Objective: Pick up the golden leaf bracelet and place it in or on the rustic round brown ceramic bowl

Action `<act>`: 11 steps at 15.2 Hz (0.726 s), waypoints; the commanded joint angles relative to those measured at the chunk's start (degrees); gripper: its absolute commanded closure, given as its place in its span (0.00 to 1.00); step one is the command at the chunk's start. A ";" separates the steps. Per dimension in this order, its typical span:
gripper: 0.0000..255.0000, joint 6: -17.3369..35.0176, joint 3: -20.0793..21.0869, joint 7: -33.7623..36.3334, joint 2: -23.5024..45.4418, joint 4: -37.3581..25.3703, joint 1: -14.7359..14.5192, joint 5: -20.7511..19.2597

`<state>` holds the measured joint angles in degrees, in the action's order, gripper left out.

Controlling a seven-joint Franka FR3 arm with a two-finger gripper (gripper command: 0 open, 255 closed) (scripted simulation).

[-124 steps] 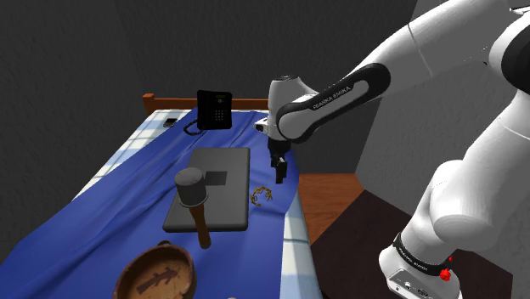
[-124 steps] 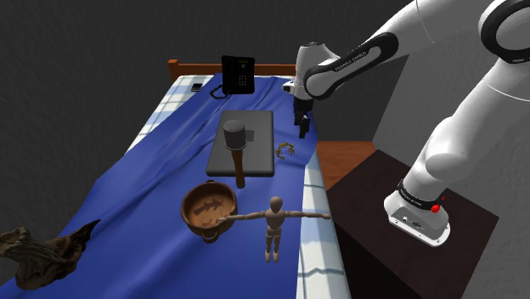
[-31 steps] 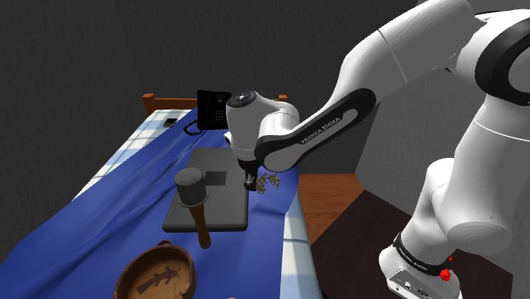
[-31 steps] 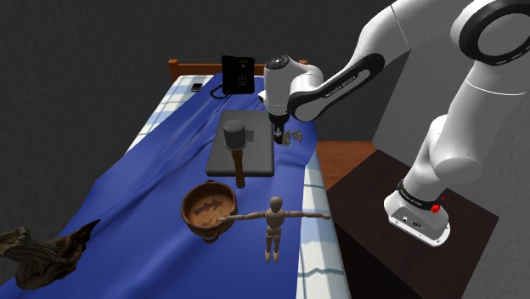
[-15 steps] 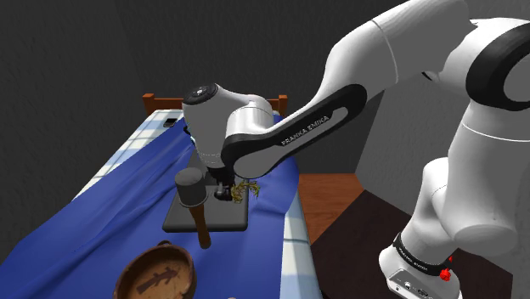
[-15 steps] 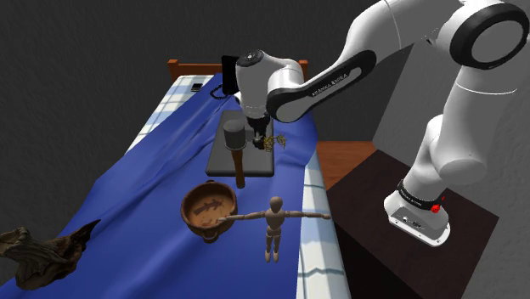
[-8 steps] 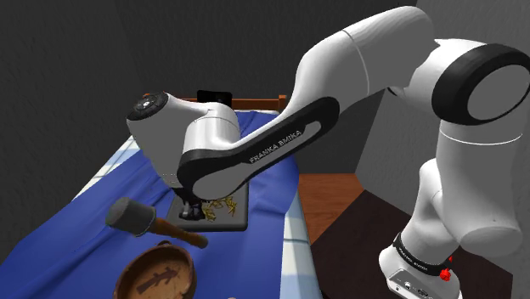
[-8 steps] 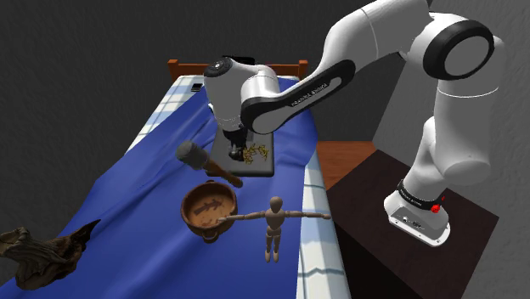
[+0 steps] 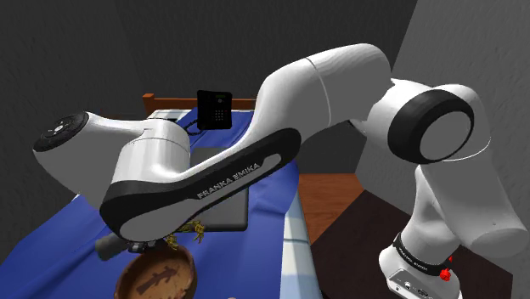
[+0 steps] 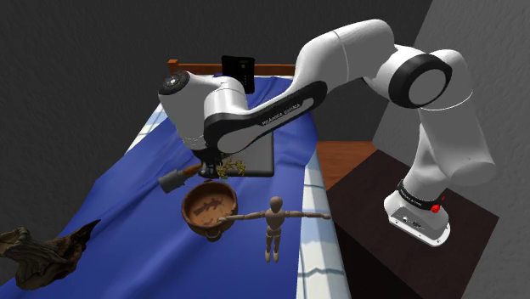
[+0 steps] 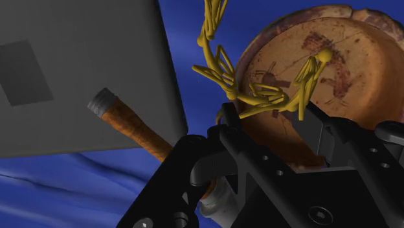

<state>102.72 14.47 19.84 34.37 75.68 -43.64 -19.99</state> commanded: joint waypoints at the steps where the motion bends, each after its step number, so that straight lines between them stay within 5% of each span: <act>1: 1.00 -3.69 -0.11 0.58 5.04 -8.50 -2.36 -0.55; 4: 1.00 -11.20 -0.75 0.47 15.27 -26.25 -6.95 -1.38; 5: 1.00 -17.93 -1.70 -1.01 24.10 -42.26 -10.26 -1.79; 11: 1.00 -11.18 -1.39 0.88 21.08 -32.07 -8.77 -1.67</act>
<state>90.85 13.08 20.51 55.19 43.20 -52.41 -21.62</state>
